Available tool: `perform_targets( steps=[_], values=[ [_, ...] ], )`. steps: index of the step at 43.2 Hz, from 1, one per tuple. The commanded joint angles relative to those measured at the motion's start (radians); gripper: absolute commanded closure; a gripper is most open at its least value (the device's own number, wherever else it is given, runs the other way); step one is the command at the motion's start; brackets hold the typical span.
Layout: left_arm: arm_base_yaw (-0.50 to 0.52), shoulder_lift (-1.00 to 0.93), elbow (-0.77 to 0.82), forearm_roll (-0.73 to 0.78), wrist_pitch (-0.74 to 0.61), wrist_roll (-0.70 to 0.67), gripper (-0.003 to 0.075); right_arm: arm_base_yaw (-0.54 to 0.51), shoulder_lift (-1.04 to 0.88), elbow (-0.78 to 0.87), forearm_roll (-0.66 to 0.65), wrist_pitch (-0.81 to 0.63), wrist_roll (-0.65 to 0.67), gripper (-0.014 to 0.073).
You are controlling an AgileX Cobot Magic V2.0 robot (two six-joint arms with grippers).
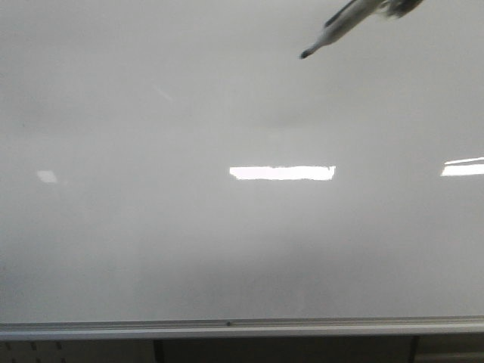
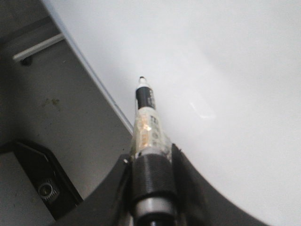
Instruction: Write number 2 on whiteboard
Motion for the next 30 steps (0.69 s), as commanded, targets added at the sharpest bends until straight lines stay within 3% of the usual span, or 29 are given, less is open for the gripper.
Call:
perform_targets(
  steps=[1, 11, 22, 30],
  values=[
    [0.06, -0.097, 0.03, -0.018, -0.087, -0.023, 0.0291, -0.068, -0.074, -0.01, -0.032, -0.048, 0.154, 0.0496],
    [0.118, -0.224, 0.124, -0.048, -0.135, -0.023, 0.0292, -0.196, -0.24, 0.227, -0.019, -0.243, 0.292, 0.0497],
    [0.118, -0.227, 0.129, -0.057, -0.144, -0.023, 0.0292, -0.197, -0.273, 0.424, -0.008, -0.31, 0.295, 0.0497],
    [0.118, -0.227, 0.129, -0.057, -0.144, -0.023, 0.0292, -0.197, -0.253, 0.438, -0.007, -0.51, 0.294, 0.0497]
  ],
)
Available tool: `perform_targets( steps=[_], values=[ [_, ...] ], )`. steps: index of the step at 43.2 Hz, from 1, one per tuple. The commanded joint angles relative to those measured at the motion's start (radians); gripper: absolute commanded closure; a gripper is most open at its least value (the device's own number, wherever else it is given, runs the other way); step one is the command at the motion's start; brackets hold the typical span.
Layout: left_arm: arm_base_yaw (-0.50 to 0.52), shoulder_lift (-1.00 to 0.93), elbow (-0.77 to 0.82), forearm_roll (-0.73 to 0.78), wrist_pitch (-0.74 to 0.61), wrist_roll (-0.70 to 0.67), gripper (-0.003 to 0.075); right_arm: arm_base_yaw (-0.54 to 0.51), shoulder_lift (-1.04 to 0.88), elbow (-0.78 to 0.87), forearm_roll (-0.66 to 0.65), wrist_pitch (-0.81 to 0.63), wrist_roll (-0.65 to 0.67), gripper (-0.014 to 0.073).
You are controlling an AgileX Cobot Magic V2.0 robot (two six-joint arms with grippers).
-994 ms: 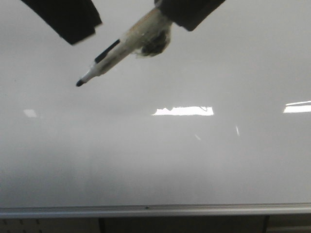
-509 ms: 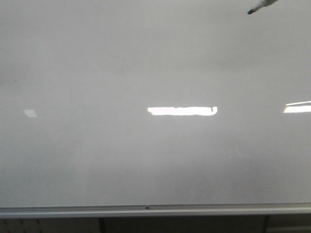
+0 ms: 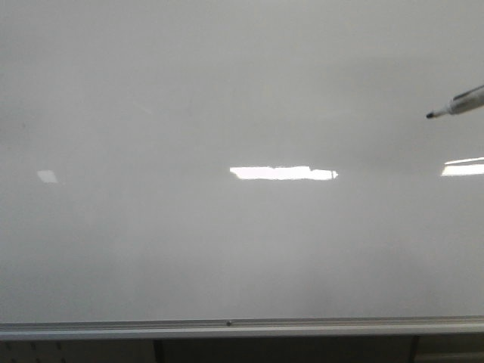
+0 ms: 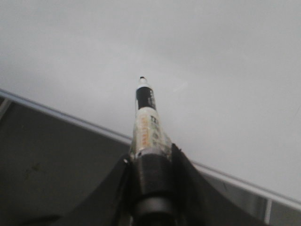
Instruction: Write number 2 on whiteboard
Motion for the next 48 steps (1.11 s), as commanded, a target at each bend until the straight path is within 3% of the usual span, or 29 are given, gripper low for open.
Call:
perform_targets(
  steps=[1, 28, 48],
  values=[
    [0.004, -0.004, -0.027, -0.023, -0.07, -0.01, 0.0292, -0.007, 0.002, -0.026, 0.012, -0.201, -0.004, 0.0497],
    [0.004, -0.004, -0.027, -0.028, -0.087, -0.01, 0.0292, 0.031, 0.21, -0.029, 0.015, -0.674, -0.012, 0.0497],
    [0.004, -0.004, -0.027, -0.028, -0.093, -0.01, 0.0292, 0.034, 0.331, -0.029, -0.054, -0.857, -0.012, 0.0497]
  ],
)
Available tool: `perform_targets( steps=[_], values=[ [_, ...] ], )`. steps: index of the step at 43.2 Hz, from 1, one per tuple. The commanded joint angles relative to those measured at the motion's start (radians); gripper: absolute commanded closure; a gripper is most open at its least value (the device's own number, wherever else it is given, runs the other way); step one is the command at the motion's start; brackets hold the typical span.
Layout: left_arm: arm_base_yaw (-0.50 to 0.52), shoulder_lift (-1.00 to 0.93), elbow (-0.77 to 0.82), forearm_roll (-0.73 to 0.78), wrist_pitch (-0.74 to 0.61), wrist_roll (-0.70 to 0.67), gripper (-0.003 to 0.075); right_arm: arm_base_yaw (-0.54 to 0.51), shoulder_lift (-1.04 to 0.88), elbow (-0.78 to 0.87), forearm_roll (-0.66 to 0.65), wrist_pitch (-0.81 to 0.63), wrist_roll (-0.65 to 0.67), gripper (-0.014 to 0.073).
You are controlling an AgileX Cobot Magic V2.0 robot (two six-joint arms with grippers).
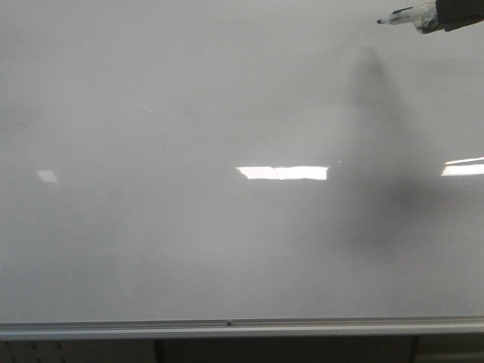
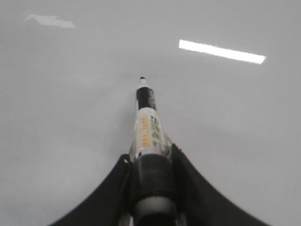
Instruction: Write number 2 on whiteboard
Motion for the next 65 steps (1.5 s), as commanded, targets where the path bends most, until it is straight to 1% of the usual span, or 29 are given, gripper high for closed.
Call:
perform_targets(
  steps=[1, 7, 20, 31, 36, 39, 43, 45, 52, 56, 61, 65],
  values=[
    [0.004, -0.004, -0.027, -0.025, -0.07, -0.01, 0.0292, 0.007, -0.008, -0.029, -0.024, -0.115, -0.01, 0.0497],
    [0.004, -0.004, -0.027, -0.025, -0.072, -0.01, 0.0292, 0.023, 0.016, -0.029, -0.038, -0.139, -0.01, 0.0497],
    [0.004, 0.0, -0.027, -0.025, -0.072, -0.01, 0.0292, 0.022, 0.069, -0.03, -0.056, -0.207, -0.01, 0.0497],
    [0.004, 0.0, -0.027, -0.025, -0.072, -0.01, 0.0292, 0.002, 0.112, -0.033, -0.056, -0.211, -0.015, 0.0497],
    [0.004, 0.0, -0.027, -0.025, -0.072, -0.01, 0.0292, -0.047, 0.105, -0.033, -0.056, -0.155, -0.019, 0.0497],
    [0.004, 0.0, -0.027, -0.025, -0.072, -0.01, 0.0292, -0.077, 0.101, -0.033, -0.054, -0.076, -0.019, 0.0497],
    [0.004, 0.0, -0.027, -0.025, -0.072, -0.01, 0.0292, -0.074, 0.103, -0.033, -0.054, 0.054, -0.019, 0.0497],
    [0.004, 0.0, -0.027, -0.025, -0.072, -0.01, 0.0292, -0.059, 0.111, -0.033, -0.052, 0.096, -0.019, 0.0497],
    [0.004, 0.0, -0.027, -0.025, -0.072, -0.01, 0.0292, 0.013, 0.154, -0.033, -0.045, 0.115, -0.019, 0.0497],
    [0.004, 0.0, -0.027, -0.025, -0.072, -0.01, 0.0292, 0.023, 0.165, -0.033, -0.046, 0.114, -0.02, 0.0497],
    [0.004, 0.0, -0.027, -0.025, -0.072, -0.01, 0.0292, -0.015, 0.156, -0.033, -0.046, 0.125, -0.02, 0.0497],
    [0.004, 0.0, -0.027, -0.025, -0.072, -0.01, 0.0292, -0.08, 0.154, -0.033, -0.046, 0.153, -0.02, 0.0497]
  ],
)
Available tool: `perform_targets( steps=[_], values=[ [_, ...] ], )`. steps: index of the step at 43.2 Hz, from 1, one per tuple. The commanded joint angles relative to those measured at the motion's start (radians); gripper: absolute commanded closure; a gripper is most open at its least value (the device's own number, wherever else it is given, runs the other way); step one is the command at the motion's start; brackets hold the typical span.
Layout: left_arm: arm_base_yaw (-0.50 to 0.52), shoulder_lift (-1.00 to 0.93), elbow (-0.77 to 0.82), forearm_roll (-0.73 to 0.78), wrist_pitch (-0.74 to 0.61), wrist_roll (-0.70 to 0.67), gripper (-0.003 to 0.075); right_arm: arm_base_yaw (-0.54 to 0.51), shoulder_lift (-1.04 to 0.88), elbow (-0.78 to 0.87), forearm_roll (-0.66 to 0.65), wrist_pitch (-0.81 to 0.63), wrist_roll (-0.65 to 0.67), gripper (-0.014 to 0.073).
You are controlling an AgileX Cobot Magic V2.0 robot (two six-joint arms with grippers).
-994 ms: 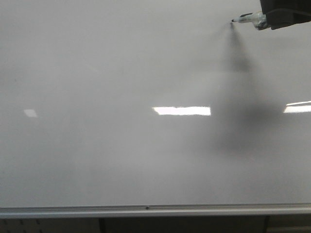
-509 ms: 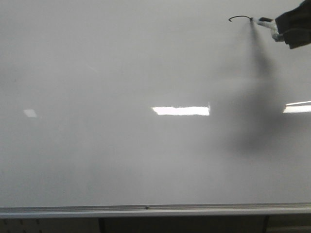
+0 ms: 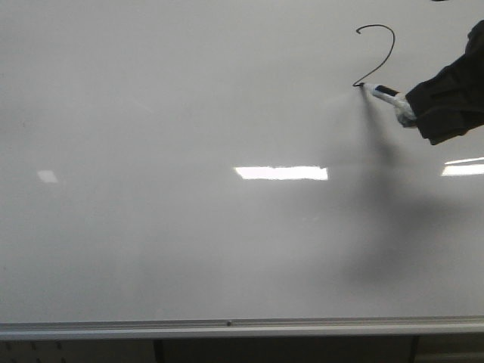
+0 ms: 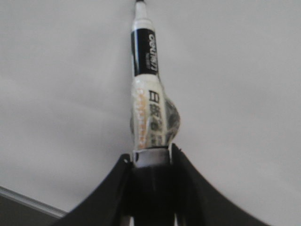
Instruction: Write number 2 on whiteboard
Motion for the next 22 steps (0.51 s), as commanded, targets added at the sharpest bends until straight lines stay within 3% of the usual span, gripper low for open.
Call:
perform_targets(
  steps=[1, 6, 12, 22],
  values=[
    [0.004, 0.0, -0.027, -0.023, -0.064, -0.009, 0.0292, -0.064, -0.033, -0.031, 0.001, -0.03, -0.005, 0.0497],
    [0.004, 0.0, -0.027, -0.023, -0.064, -0.009, 0.0292, -0.097, -0.036, -0.036, 0.002, -0.014, -0.004, 0.0497],
    [0.004, 0.0, -0.027, -0.023, -0.065, -0.007, 0.0292, -0.055, -0.088, -0.086, 0.009, 0.104, -0.004, 0.0497],
    [-0.003, 0.047, -0.051, -0.067, -0.016, 0.094, 0.0291, 0.111, -0.213, -0.246, 0.012, 0.63, -0.069, 0.0497]
  ],
)
